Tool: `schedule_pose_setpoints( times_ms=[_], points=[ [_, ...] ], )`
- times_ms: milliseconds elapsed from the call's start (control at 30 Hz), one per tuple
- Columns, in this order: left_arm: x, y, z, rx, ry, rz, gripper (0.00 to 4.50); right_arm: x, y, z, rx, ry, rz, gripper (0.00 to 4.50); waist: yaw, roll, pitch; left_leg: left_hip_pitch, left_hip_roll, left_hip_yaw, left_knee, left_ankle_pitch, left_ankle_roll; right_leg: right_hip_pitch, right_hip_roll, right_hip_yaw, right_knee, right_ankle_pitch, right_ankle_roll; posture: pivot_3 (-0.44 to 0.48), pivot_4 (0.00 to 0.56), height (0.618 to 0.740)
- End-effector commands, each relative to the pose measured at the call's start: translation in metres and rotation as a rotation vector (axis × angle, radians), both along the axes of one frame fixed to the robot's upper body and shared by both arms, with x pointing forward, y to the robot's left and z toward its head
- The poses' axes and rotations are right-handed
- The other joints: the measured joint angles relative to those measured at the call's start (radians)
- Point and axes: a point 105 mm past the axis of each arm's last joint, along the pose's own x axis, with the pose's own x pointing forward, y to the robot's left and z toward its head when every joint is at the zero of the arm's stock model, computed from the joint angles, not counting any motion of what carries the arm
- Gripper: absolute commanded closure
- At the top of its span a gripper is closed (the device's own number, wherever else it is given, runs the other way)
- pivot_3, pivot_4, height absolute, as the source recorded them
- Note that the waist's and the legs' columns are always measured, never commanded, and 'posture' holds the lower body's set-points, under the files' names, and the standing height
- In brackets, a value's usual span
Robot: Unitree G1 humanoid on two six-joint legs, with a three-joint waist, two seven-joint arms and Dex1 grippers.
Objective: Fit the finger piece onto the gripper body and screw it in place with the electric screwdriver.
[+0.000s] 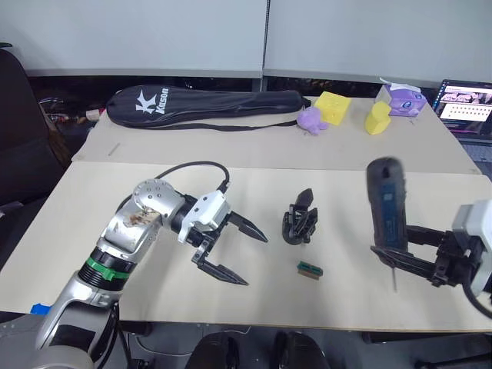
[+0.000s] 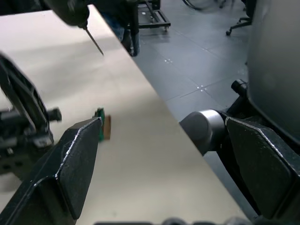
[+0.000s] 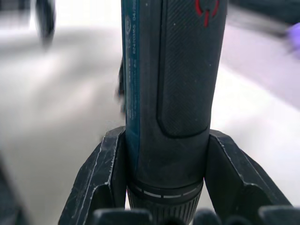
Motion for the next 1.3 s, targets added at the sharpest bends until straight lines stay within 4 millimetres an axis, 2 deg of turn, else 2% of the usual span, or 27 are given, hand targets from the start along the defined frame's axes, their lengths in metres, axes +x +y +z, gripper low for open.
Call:
schedule_pose_setpoints(
  times_ms=[33, 133, 300, 433, 600, 933, 1300],
  points=[
    [0.003, -0.005, -0.008, -0.016, -0.035, -0.005, 0.00, -0.005, 0.011, 0.020, 0.072, -0.179, -0.132, 2.60, -0.003, 0.000, 0.000, 0.000, 0.000, 0.001, 0.000, 0.000, 0.000, 0.000, 0.002, 0.000, 0.001, 0.000, 0.000, 0.000, 0.150, 0.740],
    [0.012, -0.014, -0.014, -0.067, -0.021, 0.035, 0.00, -0.007, 0.028, 0.023, 0.197, -0.241, -0.142, 2.60, -0.005, 0.000, 0.000, 0.001, -0.001, 0.002, 0.000, 0.000, 0.000, 0.000, 0.004, 0.001, 0.001, 0.000, 0.000, 0.000, 0.150, 0.740],
    [0.017, -0.020, -0.030, -0.065, 0.021, 0.027, 0.00, -0.003, 0.051, 0.018, 0.257, -0.288, -0.147, 2.60, -0.019, 0.000, 0.000, 0.004, -0.001, 0.006, -0.001, 0.000, 0.000, 0.000, 0.009, 0.003, 0.002, 0.000, 0.000, 0.000, 0.150, 0.740],
    [0.021, -0.024, -0.041, -0.056, 0.033, 0.026, 0.00, -0.005, 0.065, 0.014, 0.240, -0.295, -0.108, 2.60, -0.020, 0.000, 0.000, 0.005, 0.000, 0.007, -0.002, 0.000, 0.000, 0.000, 0.010, 0.006, 0.003, -0.001, 0.000, 0.000, 0.150, 0.740],
    [0.028, -0.029, -0.056, -0.054, 0.042, 0.059, 0.00, -0.005, 0.074, 0.012, 0.218, -0.288, -0.070, 2.60, -0.017, 0.000, 0.000, 0.005, 0.000, 0.007, -0.001, 0.000, 0.000, 0.000, 0.016, 0.017, 0.002, -0.001, 0.000, 0.000, 0.150, 0.740],
    [0.034, -0.040, -0.063, -0.079, 0.042, 0.085, 0.00, -0.005, 0.067, 0.010, 0.178, -0.316, -0.087, 2.60, -0.011, 0.000, 0.000, 0.003, 0.000, 0.007, -0.001, -0.001, 0.002, -0.001, 0.016, 0.019, 0.001, -0.001, 0.000, 0.000, 0.150, 0.740],
    [0.035, -0.052, -0.057, -0.096, 0.005, 0.076, 0.00, -0.002, 0.062, 0.009, 0.194, -0.306, -0.078, 2.60, -0.012, 0.000, 0.000, 0.003, 0.000, 0.007, 0.000, -0.002, 0.004, -0.001, 0.016, 0.020, 0.001, -0.001, 0.000, 0.000, 0.150, 0.740]
  ],
)
